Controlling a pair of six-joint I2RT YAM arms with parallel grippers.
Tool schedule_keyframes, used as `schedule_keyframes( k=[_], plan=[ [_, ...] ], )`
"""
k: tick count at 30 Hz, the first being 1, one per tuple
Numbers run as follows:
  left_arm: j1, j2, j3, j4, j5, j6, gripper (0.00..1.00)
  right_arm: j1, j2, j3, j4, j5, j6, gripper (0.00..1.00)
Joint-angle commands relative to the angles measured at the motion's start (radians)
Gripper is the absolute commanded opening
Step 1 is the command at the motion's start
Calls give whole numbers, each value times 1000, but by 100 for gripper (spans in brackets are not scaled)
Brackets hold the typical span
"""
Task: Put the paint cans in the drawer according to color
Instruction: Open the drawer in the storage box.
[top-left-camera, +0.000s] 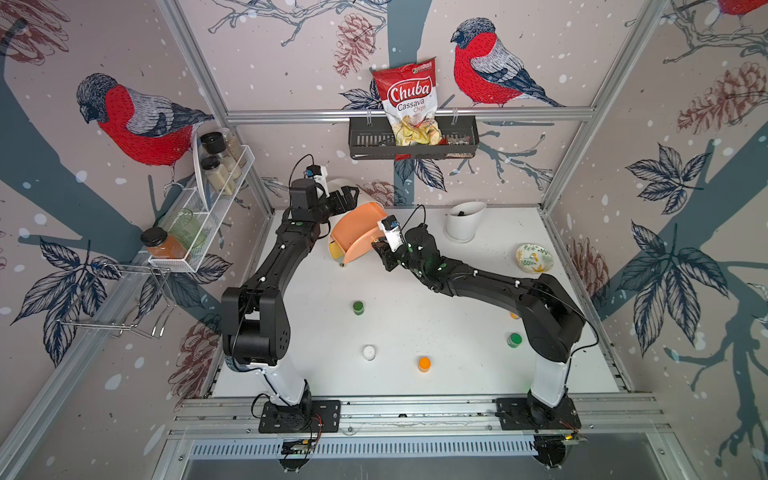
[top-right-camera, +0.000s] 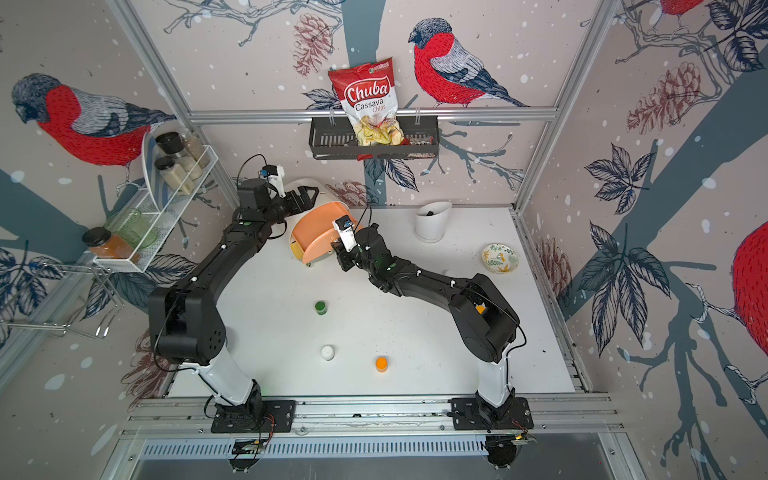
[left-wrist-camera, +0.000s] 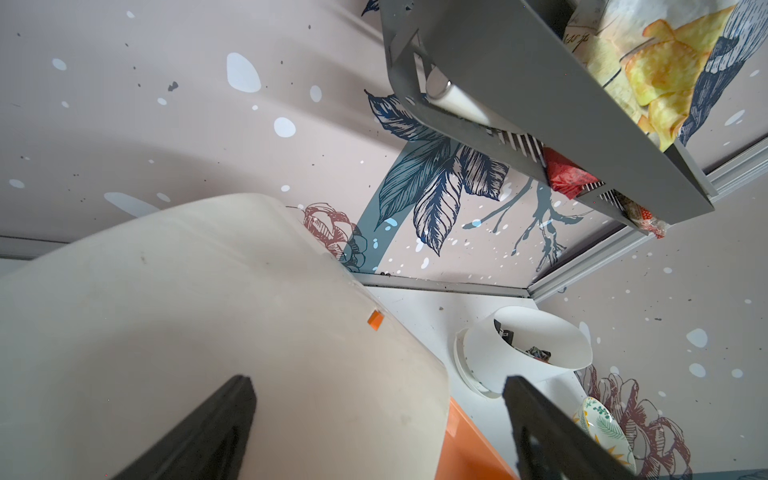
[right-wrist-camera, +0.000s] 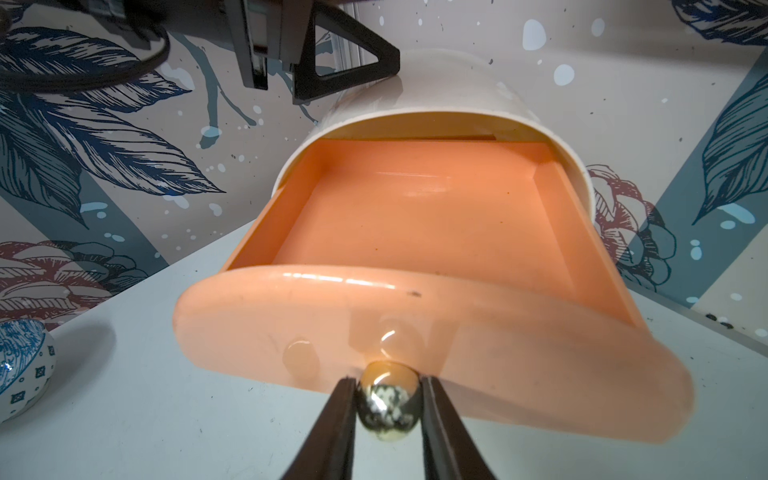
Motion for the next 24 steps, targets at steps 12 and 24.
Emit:
schedule_keyframes(
  k=[12, 24],
  plan=[
    [-12, -30, 35, -100, 7, 10, 97, 0, -59, -47, 46, -3, -38, 64],
    [-112, -194, -10, -209, -175, 60, 97, -20, -255, -249, 146, 46, -22, 74]
  ],
)
